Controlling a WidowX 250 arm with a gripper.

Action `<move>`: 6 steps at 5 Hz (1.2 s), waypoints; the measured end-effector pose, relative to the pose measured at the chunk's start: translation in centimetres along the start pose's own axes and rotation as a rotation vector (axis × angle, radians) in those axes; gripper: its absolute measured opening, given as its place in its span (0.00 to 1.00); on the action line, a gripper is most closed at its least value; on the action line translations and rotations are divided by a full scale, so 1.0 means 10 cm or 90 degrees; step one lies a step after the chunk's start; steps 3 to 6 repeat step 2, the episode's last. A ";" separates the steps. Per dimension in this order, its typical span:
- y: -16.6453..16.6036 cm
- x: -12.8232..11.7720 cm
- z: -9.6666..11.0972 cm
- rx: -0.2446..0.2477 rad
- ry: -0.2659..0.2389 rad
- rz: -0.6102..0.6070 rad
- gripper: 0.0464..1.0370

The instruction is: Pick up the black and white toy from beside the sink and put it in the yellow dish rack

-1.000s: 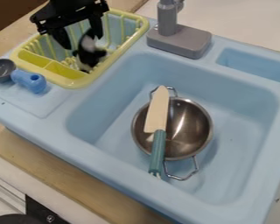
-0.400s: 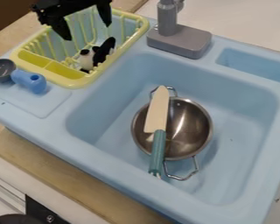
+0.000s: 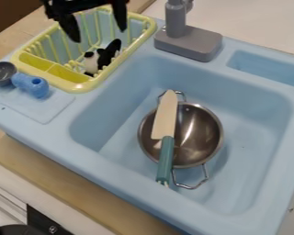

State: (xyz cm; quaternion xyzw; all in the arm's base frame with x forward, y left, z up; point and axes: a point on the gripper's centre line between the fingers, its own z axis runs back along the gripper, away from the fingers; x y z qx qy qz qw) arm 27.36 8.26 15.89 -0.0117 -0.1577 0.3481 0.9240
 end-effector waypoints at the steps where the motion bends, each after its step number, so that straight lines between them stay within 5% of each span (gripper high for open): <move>1: -0.11 -0.10 0.07 -0.007 0.005 -0.045 0.96; 2: -0.28 -0.31 0.10 -0.017 0.039 -0.136 0.96; 6: -0.28 -0.31 0.10 -0.017 0.039 -0.136 0.96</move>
